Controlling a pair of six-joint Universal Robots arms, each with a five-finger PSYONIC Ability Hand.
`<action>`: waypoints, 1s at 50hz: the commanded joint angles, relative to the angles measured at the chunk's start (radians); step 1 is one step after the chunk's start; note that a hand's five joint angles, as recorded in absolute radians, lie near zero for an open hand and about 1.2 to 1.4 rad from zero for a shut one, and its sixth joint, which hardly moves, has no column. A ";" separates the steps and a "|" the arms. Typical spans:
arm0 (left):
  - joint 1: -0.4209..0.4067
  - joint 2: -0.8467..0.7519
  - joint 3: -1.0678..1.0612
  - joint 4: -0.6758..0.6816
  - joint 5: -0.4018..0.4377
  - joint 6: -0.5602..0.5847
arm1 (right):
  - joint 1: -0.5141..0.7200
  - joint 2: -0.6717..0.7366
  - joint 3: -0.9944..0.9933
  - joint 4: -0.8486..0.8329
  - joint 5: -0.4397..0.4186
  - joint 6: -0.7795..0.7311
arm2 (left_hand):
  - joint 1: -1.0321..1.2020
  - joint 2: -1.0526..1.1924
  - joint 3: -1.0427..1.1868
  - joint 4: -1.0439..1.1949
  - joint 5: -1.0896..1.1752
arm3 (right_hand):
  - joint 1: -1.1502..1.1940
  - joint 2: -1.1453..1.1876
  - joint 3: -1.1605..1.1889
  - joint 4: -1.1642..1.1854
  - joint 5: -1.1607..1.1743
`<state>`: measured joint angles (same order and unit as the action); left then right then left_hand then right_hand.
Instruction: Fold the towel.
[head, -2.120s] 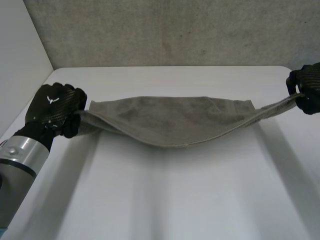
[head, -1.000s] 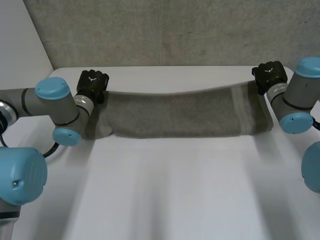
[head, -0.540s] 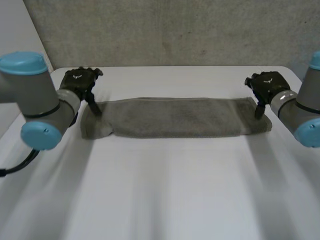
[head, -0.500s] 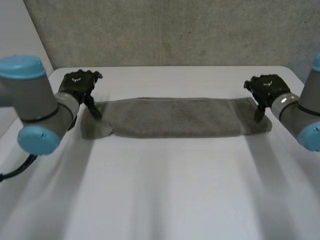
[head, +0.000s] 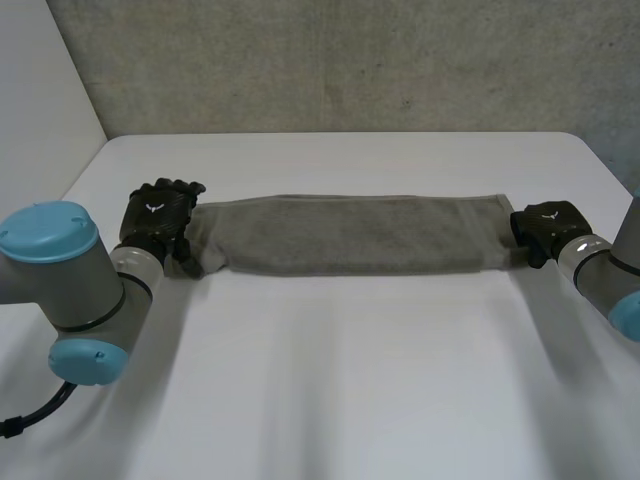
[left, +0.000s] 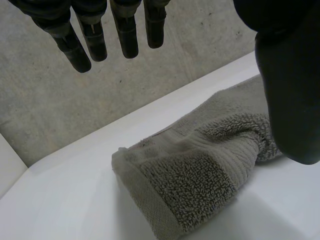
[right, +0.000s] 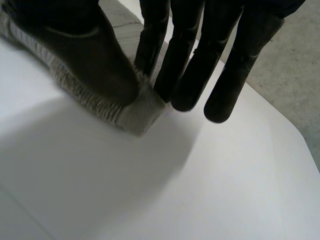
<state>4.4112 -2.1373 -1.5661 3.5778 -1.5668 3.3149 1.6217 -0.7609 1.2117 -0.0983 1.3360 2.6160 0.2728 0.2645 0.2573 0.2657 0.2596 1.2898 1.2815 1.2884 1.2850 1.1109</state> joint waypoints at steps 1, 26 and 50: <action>0.001 -0.004 0.003 -0.002 0.001 0.002 | -0.028 0.011 -0.009 -0.011 0.014 -0.001 | -0.036 -0.027 -0.020 -0.029 -0.197 | 0.106 0.115 0.108 0.111 0.111; -0.016 0.043 -0.023 -0.004 0.001 0.000 | -0.050 -0.182 -0.222 0.127 0.000 -0.254 | -0.053 -0.045 -0.038 -0.046 -0.215 | 0.106 0.115 0.108 0.111 0.111; -0.024 0.053 -0.049 -0.002 0.001 0.002 | 0.632 0.051 -0.232 0.003 -0.008 -0.240 | -0.065 -0.057 -0.050 -0.058 -0.226 | -1.115 -1.107 -1.114 -1.110 -1.111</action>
<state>4.3880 -2.0803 -1.6127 3.5742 -1.5677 3.3160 2.2527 -0.7213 0.9600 -0.0986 1.2887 2.3569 0.2728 0.2633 0.2550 0.2649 0.2522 0.7783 0.7532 0.7906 0.7902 0.5823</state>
